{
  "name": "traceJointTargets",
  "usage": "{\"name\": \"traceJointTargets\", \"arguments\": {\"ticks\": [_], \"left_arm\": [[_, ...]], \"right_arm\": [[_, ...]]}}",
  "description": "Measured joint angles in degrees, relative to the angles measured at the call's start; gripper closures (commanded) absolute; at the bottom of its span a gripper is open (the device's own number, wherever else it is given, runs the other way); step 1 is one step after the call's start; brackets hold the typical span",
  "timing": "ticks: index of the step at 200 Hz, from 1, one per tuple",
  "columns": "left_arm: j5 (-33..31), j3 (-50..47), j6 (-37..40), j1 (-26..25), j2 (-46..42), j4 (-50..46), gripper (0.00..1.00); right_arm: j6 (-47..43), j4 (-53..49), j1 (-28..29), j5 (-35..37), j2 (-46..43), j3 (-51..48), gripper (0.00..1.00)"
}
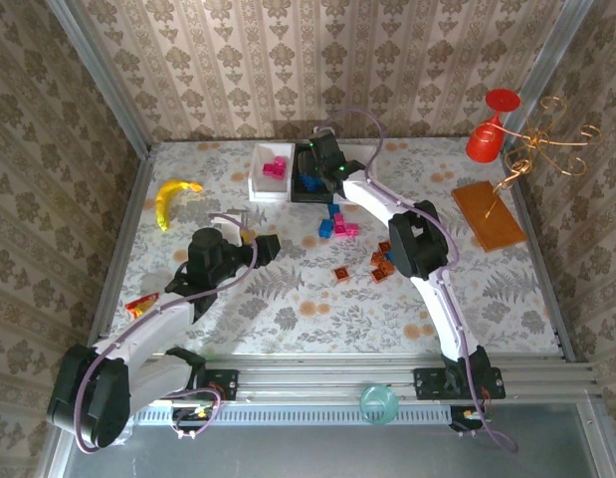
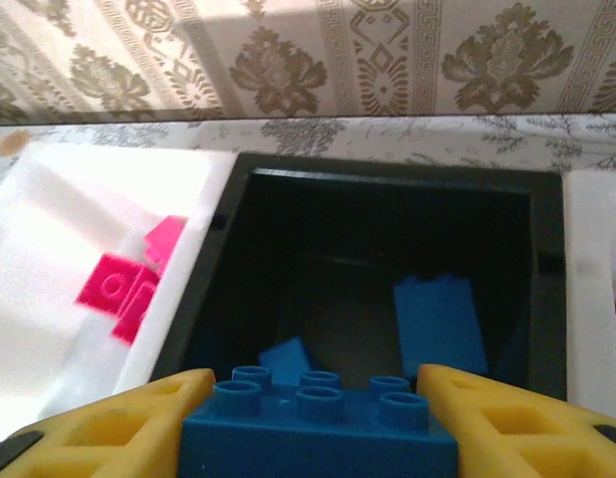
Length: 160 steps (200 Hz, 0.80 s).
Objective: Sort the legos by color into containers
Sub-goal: Place the lego in the container, then pick up the lego from the center of the table.
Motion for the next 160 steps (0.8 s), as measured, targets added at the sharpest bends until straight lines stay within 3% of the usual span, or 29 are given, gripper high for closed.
{"name": "traceJointTargets", "arguments": {"ticks": [37,75,109,160], "left_arm": [[1.86,0.15,0.04,-1.51,0.44,-0.44,0.18],[2.54,0.15,0.46,-1.55,0.96,-1.49,0.18],[1.51,0.09,1.60,-1.55,0.55,-2.80,0.18],[-0.55,-0.07,2.25,-1.53,-1.64,-3.67,0.18]], "right_arm": [[-1.62,-2.71,-1.25,-2.69,-2.75,-0.96,0.28],[-2.19,0.07,-0.24,-6.12,-22.12,-27.45,0.25],[-1.11,2.45,4.61,-6.27,-37.99,-47.04,0.28],[3.06,4.33,11.43,-5.90,-37.77,-57.20,0.38]]}}
